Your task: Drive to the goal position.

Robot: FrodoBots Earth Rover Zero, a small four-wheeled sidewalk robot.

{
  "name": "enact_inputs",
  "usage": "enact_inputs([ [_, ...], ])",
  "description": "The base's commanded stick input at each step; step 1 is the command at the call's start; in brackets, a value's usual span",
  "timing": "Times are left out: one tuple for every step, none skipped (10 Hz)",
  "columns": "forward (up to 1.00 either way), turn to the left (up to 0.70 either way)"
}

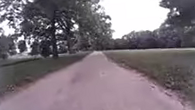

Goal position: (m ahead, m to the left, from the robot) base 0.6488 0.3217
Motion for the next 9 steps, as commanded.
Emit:
enact_inputs([
  [0.70, 0.00],
  [0.70, 0.00],
  [0.70, 0.00],
  [0.70, 0.00],
  [0.70, 0.00],
  [0.70, 0.01],
  [0.70, 0.01],
  [0.70, 0.01],
  [0.70, 0.01],
])
